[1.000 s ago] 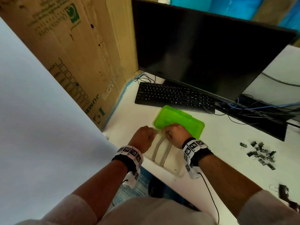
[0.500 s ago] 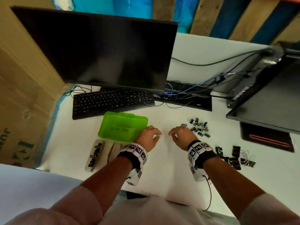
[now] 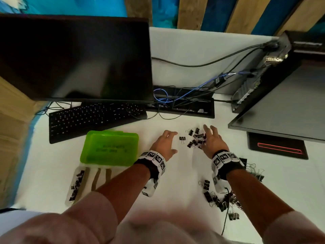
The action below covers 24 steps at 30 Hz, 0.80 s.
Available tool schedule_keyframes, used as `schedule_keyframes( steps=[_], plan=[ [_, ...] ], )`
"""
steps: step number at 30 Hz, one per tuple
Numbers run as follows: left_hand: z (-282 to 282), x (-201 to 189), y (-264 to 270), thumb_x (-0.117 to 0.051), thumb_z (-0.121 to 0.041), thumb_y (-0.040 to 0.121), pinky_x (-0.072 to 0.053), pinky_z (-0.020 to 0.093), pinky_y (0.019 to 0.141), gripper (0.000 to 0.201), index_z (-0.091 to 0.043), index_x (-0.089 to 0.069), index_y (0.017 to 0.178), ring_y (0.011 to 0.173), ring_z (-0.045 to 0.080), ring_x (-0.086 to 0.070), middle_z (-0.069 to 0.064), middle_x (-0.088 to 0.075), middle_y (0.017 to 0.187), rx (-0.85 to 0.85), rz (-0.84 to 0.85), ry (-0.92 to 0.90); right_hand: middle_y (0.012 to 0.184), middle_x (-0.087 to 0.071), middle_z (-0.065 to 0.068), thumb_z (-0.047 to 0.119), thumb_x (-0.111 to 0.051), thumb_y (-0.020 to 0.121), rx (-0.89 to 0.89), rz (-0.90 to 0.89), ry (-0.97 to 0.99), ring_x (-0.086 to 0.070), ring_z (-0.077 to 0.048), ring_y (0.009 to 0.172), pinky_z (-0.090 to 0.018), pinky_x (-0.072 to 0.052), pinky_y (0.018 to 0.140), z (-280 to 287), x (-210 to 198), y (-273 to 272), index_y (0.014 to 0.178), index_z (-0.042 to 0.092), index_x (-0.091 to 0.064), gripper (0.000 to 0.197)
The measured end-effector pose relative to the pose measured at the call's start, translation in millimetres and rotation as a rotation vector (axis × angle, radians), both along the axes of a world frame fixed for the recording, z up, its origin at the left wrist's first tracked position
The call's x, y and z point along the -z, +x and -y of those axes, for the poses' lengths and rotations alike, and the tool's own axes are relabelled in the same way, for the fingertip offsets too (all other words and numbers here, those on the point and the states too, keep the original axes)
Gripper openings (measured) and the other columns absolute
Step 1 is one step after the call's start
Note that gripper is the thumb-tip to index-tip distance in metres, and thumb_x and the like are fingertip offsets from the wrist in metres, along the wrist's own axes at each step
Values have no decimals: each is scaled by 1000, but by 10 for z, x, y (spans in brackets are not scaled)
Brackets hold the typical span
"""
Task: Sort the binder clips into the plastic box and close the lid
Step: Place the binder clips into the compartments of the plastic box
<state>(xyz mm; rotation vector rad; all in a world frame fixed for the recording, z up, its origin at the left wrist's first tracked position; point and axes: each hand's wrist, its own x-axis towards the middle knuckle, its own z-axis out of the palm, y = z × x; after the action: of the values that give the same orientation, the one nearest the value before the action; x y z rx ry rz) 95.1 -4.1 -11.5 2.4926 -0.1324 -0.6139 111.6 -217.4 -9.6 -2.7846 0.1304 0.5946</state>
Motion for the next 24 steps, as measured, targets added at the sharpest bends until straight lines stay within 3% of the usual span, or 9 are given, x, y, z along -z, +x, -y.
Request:
schedule_keyframes(
  steps=[5, 8, 11, 15, 18, 21, 24],
  plan=[
    [197, 113, 114, -70, -27, 81, -43, 42, 104, 80, -36, -19, 142, 129, 21, -40, -10, -18, 148, 47, -46, 23, 150, -17, -7, 23, -67, 82, 16, -110, 53, -43, -35, 125, -51, -47, 97, 64, 174, 70, 143, 27, -19, 78],
    [314, 178, 150, -69, -31, 81, -41, 44, 105, 81, -41, -17, 142, 135, 21, -30, -10, -7, 154, 92, -33, 46, 144, -25, -10, 15, -65, 81, -5, -87, 68, -39, -35, 125, -51, -47, 96, 36, 237, 42, 140, 27, -29, 70],
    [421, 216, 155, -69, -33, 80, -41, 44, 105, 79, -42, -19, 141, 136, 23, -27, -7, -3, 157, 167, -12, 60, 137, -34, -13, 6, -62, 81, -44, -52, 128, -45, -35, 118, -46, -46, 98, -30, 270, 17, 134, 21, -40, 59],
    [467, 247, 114, -69, -25, 81, -45, 42, 100, 67, -36, -34, 137, 131, 22, -30, -6, -18, 151, 197, 36, 63, 121, -47, -16, 6, -58, 82, -98, -9, 209, -56, -36, 103, -42, -48, 94, -141, 274, -63, 123, 12, -52, 42],
    [388, 257, 72, -65, -17, 83, -49, 43, 94, 45, -24, -49, 124, 122, 24, -36, 2, -37, 134, 169, 59, 63, 114, -51, -15, 10, -65, 78, -122, -25, 228, -58, -35, 96, -37, -48, 86, -237, 218, -142, 118, 11, -56, 41],
    [260, 264, -5, -65, -23, 83, -49, 41, 90, 32, -19, -55, 113, 114, 26, -40, 6, -46, 120, 155, 55, 84, 106, -55, -14, 14, -70, 74, -113, -50, 229, -60, -34, 91, -36, -49, 78, -308, 135, -187, 108, 10, -62, 35],
    [126, 261, -86, -70, -26, 78, -47, 37, 88, 27, -19, -60, 101, 103, 28, -49, 7, -51, 111, 64, 40, 39, 100, -58, -14, 11, -71, 71, -100, -50, 245, -60, -34, 89, -38, -51, 78, -338, 74, -200, 94, 10, -68, 23]
  ],
)
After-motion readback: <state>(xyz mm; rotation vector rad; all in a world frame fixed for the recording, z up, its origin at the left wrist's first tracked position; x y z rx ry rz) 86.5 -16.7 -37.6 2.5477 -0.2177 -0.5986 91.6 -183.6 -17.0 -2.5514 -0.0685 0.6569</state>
